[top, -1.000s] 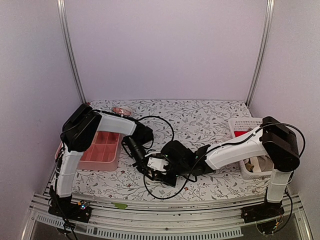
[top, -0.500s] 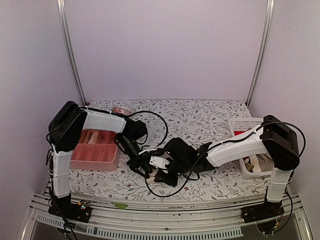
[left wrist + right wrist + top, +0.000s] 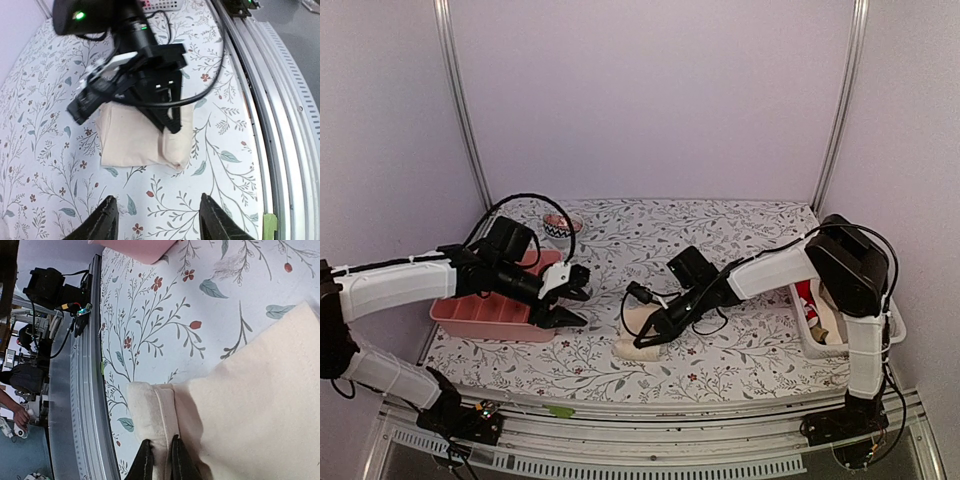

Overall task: Roll the underwear
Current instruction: Roll the underwear at the center of the board.

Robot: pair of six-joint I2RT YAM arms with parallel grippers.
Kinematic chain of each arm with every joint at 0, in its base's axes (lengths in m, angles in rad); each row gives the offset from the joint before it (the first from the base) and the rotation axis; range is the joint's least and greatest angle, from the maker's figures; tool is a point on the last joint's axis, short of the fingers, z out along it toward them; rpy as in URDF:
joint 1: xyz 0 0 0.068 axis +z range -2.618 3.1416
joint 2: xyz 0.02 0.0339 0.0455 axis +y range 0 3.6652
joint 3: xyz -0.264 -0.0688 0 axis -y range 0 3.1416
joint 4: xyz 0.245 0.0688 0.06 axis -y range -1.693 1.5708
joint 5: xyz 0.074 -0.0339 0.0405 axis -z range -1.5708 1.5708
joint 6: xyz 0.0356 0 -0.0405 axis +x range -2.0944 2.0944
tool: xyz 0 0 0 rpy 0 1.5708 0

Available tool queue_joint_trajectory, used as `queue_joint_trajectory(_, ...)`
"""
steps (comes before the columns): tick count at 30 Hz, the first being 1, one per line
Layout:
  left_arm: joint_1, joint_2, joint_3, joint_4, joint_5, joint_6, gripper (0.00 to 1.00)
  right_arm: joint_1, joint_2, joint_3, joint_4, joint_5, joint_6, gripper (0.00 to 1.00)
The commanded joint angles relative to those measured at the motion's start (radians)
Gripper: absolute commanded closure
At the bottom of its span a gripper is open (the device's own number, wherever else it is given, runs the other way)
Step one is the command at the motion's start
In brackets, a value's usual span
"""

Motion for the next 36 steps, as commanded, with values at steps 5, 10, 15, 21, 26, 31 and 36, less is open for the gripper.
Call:
queue_joint_trajectory(5,-0.230,-0.069,-0.203,0.341,-0.250,0.043,0.44,-0.068,0.216,0.151,-0.159,-0.128,0.077,1.00)
queue_joint_trajectory(10,-0.324,0.073,-0.197,0.448,-0.352,0.075,0.42,-0.080,0.258,0.170,-0.195,-0.087,0.069,1.00)
queue_joint_trajectory(15,-0.341,0.188,-0.169,0.534,-0.405,0.071,0.42,-0.080,0.242,0.161,-0.202,-0.032,0.017,1.00)
queue_joint_trajectory(21,-0.356,0.309,-0.151,0.598,-0.487,0.142,0.45,-0.081,0.252,0.181,-0.212,-0.009,-0.006,1.00)
queue_joint_trajectory(26,-0.368,0.368,-0.153,0.630,-0.511,0.191,0.45,-0.082,0.261,0.182,-0.208,-0.021,0.006,1.00)
queue_joint_trajectory(31,-0.368,0.415,-0.093,0.508,-0.496,0.199,0.70,-0.083,0.249,0.186,-0.198,-0.025,0.021,1.00)
queue_joint_trajectory(36,-0.347,0.398,-0.051,0.291,-0.391,0.212,0.94,-0.119,0.175,0.149,-0.100,-0.046,0.084,0.76)
